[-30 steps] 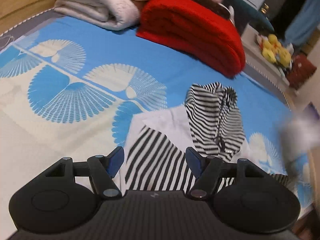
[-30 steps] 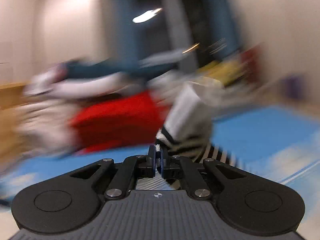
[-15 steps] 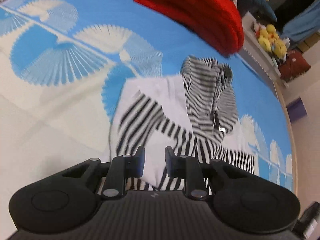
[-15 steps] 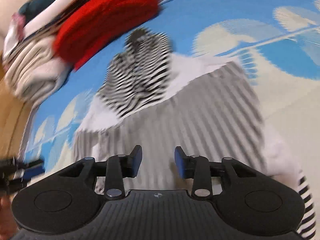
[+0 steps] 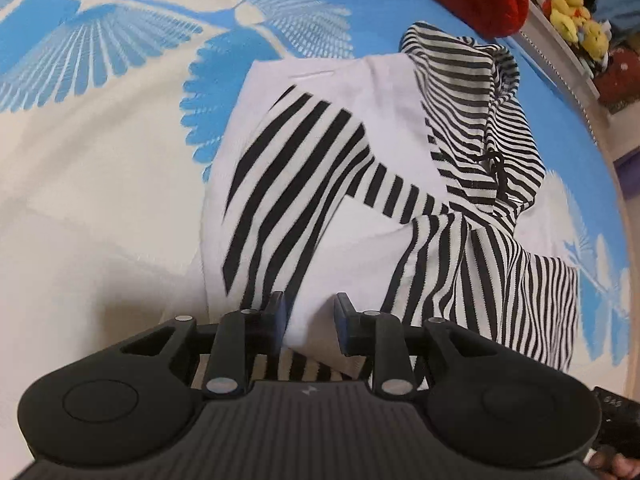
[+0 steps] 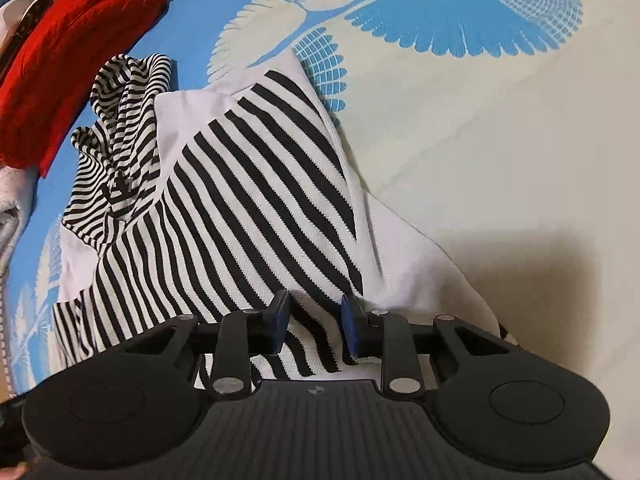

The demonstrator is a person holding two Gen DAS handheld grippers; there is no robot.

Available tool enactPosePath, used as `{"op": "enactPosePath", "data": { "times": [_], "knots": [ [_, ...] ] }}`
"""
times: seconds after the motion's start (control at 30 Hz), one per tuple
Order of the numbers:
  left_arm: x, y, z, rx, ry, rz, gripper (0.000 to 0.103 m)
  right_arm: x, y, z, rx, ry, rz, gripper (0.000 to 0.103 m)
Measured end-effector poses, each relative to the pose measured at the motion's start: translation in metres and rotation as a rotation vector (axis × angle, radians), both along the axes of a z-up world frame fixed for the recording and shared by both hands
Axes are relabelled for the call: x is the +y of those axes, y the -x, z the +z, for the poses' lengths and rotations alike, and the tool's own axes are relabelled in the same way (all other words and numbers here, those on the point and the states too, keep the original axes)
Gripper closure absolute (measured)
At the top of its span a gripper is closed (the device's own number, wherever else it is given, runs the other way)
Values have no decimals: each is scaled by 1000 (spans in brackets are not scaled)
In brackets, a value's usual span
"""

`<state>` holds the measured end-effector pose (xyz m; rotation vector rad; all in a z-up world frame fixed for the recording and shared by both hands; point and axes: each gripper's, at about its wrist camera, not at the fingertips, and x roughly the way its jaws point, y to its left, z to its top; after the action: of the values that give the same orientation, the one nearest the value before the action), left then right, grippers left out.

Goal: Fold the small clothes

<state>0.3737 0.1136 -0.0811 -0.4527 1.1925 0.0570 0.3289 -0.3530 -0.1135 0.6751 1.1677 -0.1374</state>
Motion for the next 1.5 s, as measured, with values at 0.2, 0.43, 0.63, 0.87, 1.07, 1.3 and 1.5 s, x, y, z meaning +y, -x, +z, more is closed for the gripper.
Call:
{"op": "enactPosePath", "data": {
  "times": [0.2, 0.43, 0.63, 0.87, 1.07, 1.3, 1.5],
  "knots": [
    [-16, 7, 18, -39, -115, -100, 100, 6, -6, 5, 28, 15, 17, 73],
    [7, 50, 107, -213, -113, -80, 100, 27, -1, 37, -109, 75, 58, 68],
    [1, 54, 98, -167, -169, -102, 98, 12, 7, 11, 15, 68, -13, 73],
    [-33, 38, 30, -5, -133, -231, 77, 23, 6, 21, -12, 149, 53, 68],
    [-32, 36, 32, -13, -166, -199, 76, 23, 5, 35, -45, 156, 76, 67],
    [-23, 29, 8, 70, -224, -116, 74, 23, 5, 16, 33, 150, 126, 60],
    [-37, 32, 54, -63, -260, -137, 51, 46, 7, 63, -103, 271, 221, 59]
  ]
}}
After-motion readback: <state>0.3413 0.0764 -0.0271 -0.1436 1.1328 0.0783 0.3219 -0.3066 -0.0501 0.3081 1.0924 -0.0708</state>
